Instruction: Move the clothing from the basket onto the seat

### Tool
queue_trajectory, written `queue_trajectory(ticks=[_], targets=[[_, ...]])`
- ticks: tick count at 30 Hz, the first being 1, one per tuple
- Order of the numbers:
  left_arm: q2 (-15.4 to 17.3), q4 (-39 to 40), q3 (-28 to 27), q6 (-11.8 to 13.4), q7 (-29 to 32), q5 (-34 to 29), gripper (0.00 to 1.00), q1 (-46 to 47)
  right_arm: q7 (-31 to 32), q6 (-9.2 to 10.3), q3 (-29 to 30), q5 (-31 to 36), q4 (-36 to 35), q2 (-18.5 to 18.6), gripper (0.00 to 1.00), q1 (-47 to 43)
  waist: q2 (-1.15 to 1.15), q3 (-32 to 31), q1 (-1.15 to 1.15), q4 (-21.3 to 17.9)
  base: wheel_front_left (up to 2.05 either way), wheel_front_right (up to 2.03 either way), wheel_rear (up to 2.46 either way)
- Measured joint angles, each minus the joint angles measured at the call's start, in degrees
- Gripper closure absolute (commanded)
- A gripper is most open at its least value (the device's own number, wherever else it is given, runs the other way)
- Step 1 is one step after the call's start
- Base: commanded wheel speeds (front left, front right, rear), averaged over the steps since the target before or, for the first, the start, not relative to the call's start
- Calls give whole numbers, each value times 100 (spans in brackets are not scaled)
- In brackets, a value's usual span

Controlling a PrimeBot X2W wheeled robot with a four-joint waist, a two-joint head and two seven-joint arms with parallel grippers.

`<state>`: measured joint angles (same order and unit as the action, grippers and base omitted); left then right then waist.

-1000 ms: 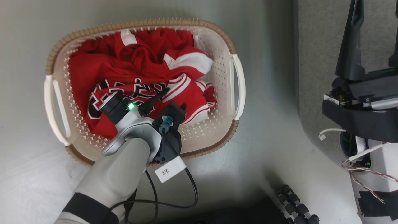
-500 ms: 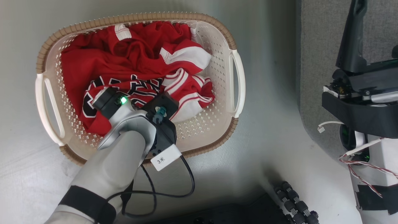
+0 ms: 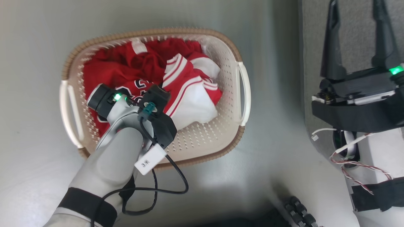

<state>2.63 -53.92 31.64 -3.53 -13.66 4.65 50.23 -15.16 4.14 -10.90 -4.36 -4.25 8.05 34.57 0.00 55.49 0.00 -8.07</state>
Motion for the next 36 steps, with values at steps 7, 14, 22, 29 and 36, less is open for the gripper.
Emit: queue_trajectory(ticks=[7,14,22,29,36], targets=[[-14,171,-181,-58,-65,258,100,-107,1,-70,-5,-16,371,-8,0,-80,0,-470,0,169,0,0,0],[-23,650,-209,-197,-65,345,100,-401,2,-164,34,-102,861,-29,0,-295,0,-1073,0,387,0,0,0],[83,1283,-291,-215,-65,458,100,-616,3,-314,38,-272,1394,-59,0,-482,0,-1706,-1,592,0,0,0],[197,1706,-382,-256,-65,549,100,-800,3,-407,30,-321,1761,-107,0,-581,0,-2191,-1,719,0,0,0],[290,2216,-490,-293,-65,632,100,-943,3,-517,-47,-350,2105,-196,0,-600,0,-2764,-1,820,0,0,0]])
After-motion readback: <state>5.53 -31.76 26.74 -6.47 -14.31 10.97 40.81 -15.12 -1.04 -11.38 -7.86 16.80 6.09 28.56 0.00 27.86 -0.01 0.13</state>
